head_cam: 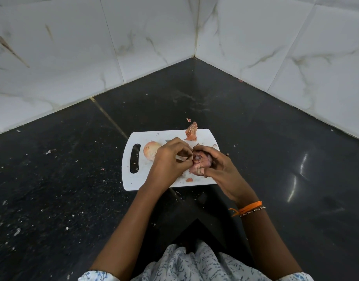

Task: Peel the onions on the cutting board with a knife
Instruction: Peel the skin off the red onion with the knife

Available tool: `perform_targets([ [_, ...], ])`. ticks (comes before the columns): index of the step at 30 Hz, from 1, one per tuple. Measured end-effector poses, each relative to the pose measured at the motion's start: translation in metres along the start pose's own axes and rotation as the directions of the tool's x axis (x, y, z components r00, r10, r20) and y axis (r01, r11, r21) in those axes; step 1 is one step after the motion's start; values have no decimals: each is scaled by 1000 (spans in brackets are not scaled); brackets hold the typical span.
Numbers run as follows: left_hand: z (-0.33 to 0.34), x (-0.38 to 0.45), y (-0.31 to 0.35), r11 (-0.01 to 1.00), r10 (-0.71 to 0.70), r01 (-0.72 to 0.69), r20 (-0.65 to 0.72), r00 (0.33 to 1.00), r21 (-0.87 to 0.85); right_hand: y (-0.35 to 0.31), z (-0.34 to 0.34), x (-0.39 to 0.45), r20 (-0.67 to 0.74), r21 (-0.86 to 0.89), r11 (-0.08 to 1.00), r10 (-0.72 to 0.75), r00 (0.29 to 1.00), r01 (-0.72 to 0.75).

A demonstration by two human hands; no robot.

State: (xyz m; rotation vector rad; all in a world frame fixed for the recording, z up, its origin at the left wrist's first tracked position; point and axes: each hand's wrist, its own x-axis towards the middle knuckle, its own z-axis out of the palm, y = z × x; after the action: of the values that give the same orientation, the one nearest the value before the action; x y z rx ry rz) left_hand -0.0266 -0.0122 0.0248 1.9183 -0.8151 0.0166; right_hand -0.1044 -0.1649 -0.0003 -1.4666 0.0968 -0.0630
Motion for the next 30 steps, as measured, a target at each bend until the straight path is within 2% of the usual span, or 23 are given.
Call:
perform_targets([
  [3,0,2,-1,1000,-24,24,-41,999,-2,4,1,-2,10,72,997,-25,1000,25],
  [9,4,2,-8,971,-235,228,-128,964,-69,6,5,-5,33,270,961,-73,997,62],
  [14,2,-1,-7,870,-428,383,-90,899,-312,2,2,-3,-15,256,961,-106,994,106],
  [20,1,-1,8,915,-302,291,3,953,-278,7,7,-1,-68,179,972,-144,987,154],
  [30,-1,1,10,930,-317,318,36,948,-184,5,6,-1,-46,152,980,-126,991,132],
])
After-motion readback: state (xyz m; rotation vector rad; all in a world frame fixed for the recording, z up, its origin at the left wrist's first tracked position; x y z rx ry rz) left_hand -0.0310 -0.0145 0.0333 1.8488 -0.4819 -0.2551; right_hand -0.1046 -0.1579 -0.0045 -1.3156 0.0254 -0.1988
